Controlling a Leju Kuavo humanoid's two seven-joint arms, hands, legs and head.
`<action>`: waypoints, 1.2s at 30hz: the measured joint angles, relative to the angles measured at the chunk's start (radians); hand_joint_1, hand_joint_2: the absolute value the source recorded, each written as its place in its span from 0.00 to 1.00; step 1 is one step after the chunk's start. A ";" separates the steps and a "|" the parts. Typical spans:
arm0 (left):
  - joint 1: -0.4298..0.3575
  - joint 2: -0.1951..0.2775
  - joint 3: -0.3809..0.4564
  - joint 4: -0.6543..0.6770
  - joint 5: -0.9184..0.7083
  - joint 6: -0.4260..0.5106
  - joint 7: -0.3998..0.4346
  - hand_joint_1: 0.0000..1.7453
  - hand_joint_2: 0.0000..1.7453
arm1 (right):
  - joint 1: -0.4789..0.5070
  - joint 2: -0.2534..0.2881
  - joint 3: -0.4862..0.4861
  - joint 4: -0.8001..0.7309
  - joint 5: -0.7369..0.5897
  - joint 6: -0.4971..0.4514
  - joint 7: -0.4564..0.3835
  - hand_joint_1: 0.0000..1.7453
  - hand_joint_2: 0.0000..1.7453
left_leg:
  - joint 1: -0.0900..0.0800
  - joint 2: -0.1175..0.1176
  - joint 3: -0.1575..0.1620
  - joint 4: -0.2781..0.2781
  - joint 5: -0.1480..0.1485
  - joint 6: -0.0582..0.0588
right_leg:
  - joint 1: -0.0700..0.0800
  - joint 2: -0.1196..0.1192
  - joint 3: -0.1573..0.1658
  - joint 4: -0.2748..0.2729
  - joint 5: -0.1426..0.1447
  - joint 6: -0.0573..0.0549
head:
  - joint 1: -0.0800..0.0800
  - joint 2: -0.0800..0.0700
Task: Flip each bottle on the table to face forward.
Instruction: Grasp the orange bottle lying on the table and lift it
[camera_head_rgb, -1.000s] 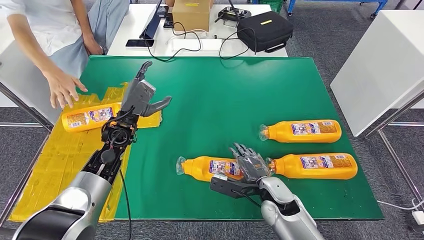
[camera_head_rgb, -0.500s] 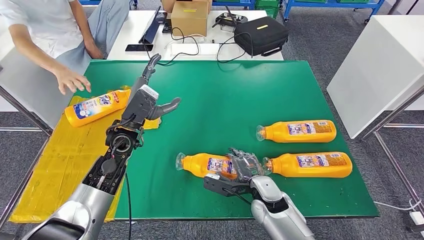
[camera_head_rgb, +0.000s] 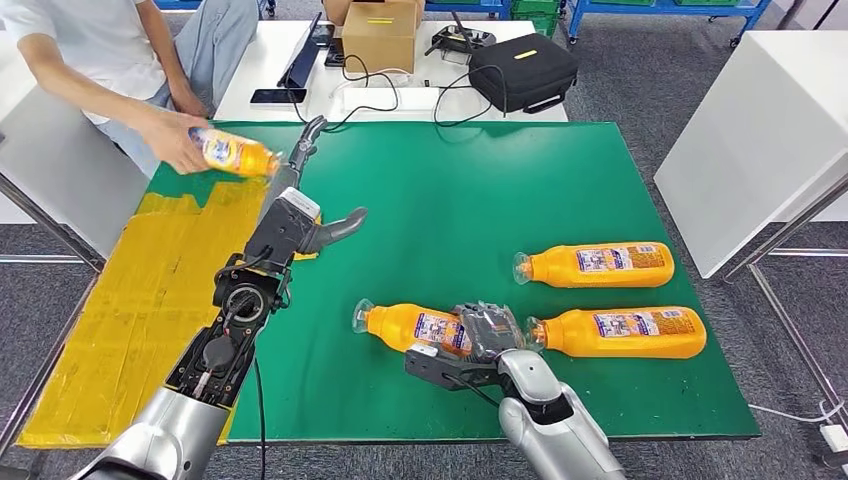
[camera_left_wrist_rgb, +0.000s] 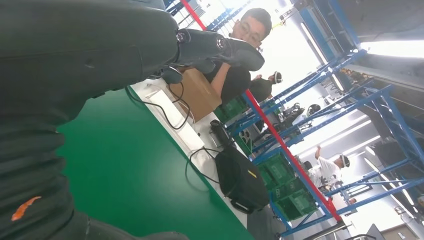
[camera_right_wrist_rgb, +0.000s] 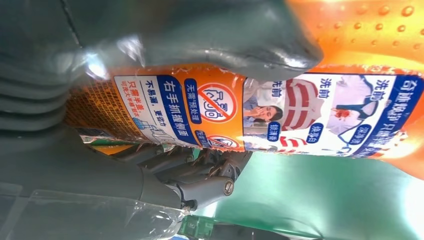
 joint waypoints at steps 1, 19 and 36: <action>0.002 0.000 -0.001 -0.001 -0.001 -0.002 0.000 0.00 1.00 | 0.001 0.000 -0.002 0.000 0.002 -0.003 0.001 1.00 1.00 | 0.000 0.000 0.000 0.000 0.000 0.000 | 0.000 0.000 -0.001 0.000 -0.001 0.000 | 0.000 0.000; 0.023 -0.017 -0.003 -0.010 -0.020 -0.033 -0.004 0.00 1.00 | 0.022 0.014 -0.019 0.004 0.068 -0.034 0.041 0.00 1.00 | 0.000 -0.003 0.002 0.000 -0.004 0.000 | -0.001 -0.001 -0.003 -0.001 -0.006 0.000 | 0.000 0.000; 0.038 -0.017 -0.002 -0.010 -0.020 -0.059 -0.008 0.00 1.00 | 0.025 0.021 -0.026 0.015 0.092 -0.034 0.029 0.00 1.00 | 0.000 -0.003 0.001 0.000 -0.003 0.001 | -0.001 -0.002 0.004 -0.001 -0.005 0.001 | 0.000 0.000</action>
